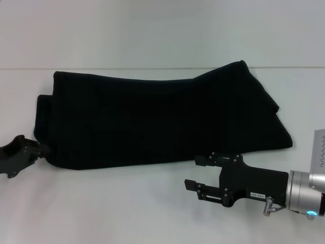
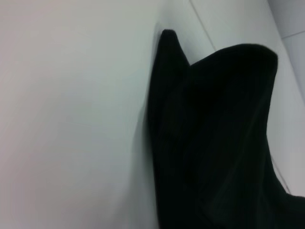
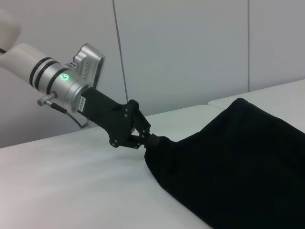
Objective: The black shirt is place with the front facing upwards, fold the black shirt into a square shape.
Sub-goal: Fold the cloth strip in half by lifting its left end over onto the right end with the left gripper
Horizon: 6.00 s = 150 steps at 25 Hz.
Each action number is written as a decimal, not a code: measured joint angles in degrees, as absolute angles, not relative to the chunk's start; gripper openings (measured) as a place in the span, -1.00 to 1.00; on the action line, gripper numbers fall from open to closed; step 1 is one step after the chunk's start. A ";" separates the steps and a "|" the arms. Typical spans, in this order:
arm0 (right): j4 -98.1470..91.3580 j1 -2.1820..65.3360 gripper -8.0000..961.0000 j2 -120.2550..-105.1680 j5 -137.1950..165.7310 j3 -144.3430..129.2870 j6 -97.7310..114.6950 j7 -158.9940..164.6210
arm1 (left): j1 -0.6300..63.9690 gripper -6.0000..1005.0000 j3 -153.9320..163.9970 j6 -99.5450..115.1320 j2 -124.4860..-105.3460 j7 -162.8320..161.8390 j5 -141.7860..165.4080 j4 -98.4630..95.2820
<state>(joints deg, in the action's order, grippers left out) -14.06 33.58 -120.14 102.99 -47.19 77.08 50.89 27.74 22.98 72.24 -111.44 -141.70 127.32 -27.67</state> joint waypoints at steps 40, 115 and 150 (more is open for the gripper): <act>-13.97 33.32 0.43 -120.05 102.92 -47.02 77.52 50.88 | 24.17 0.21 16.52 75.21 -111.54 -136.81 128.47 -27.21; -14.07 32.69 0.43 -119.87 99.59 -45.97 78.78 51.24 | 23.64 -0.92 10.54 75.83 -110.86 -136.88 128.49 -28.50; -13.98 25.85 0.43 -119.66 96.75 -43.49 75.58 55.65 | 55.96 -0.93 17.78 81.02 -116.41 -134.28 120.37 -23.01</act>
